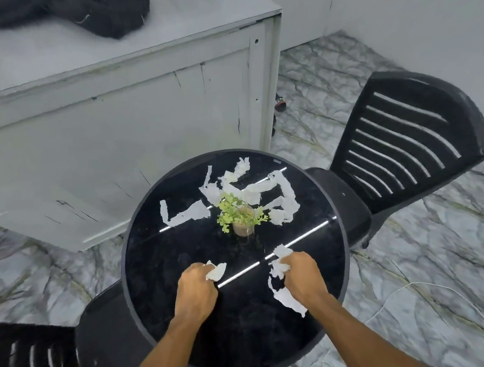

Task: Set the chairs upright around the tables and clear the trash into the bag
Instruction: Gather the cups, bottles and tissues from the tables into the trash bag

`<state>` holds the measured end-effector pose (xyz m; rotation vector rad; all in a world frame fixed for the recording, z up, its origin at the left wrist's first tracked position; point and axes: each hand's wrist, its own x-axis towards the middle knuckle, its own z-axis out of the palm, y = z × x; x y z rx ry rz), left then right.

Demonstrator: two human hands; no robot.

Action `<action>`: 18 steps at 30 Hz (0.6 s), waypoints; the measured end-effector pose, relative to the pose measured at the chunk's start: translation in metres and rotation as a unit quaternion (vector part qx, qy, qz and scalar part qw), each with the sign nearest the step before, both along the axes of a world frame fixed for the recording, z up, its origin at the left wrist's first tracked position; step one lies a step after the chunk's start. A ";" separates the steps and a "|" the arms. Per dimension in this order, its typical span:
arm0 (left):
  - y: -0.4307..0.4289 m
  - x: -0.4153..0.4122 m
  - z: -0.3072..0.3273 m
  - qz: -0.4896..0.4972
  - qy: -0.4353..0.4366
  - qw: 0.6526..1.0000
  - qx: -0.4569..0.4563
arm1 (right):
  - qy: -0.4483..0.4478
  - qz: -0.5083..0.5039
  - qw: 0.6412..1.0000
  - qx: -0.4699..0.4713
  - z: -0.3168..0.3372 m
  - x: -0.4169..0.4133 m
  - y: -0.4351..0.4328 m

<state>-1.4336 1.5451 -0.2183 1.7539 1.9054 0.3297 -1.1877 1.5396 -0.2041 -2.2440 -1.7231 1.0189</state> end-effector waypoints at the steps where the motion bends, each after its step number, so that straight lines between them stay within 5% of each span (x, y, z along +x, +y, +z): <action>1: -0.002 -0.003 0.004 0.010 -0.009 1.000 0.002 | 0.018 0.020 1.000 0.007 0.005 -0.008 -0.002; 18: -0.167 -0.240 0.138 0.272 -0.021 0.948 0.161 | 0.219 0.326 0.916 0.085 0.131 -0.343 -0.047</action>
